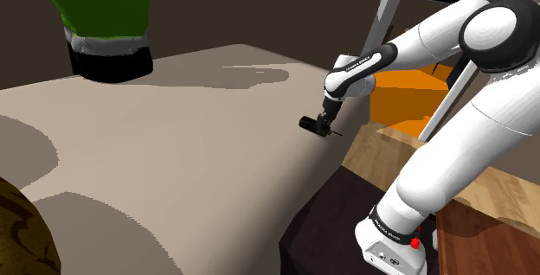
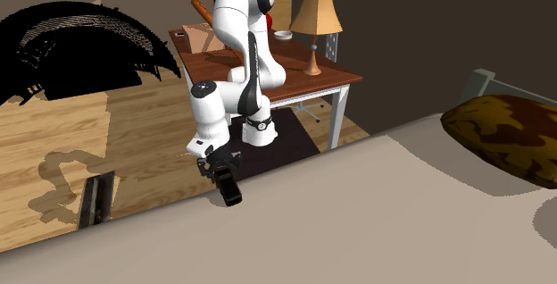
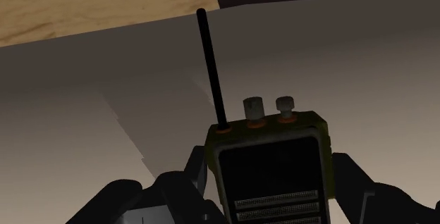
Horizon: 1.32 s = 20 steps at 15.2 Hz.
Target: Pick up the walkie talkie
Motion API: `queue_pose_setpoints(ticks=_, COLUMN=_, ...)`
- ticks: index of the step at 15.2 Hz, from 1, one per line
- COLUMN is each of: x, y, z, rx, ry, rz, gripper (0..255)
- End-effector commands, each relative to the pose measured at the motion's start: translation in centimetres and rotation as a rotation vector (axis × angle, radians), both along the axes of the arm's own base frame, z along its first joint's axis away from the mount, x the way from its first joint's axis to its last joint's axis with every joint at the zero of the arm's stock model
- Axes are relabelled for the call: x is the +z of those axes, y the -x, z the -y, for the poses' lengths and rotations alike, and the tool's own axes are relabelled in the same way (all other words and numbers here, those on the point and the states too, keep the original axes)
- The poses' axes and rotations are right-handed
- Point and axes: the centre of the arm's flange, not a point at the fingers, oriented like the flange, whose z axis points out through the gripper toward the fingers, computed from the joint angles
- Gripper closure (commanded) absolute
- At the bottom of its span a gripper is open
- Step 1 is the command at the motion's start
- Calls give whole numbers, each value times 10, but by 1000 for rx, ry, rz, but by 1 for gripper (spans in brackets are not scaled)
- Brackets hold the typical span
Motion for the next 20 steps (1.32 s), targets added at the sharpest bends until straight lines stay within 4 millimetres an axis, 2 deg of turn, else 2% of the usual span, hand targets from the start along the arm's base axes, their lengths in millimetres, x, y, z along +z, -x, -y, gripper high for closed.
queue_pose_setpoints(ticks=1, x=0, y=0, z=0, rx=0, ry=0, rz=-1, gripper=255)
queue_pose_setpoints(ticks=5, x=-1, y=0, z=-1, rx=0, ry=0, rz=-1, gripper=255)
queue_pose_setpoints(ticks=20, x=78, y=0, z=-1, rx=0, ry=0, rz=-1, gripper=255)
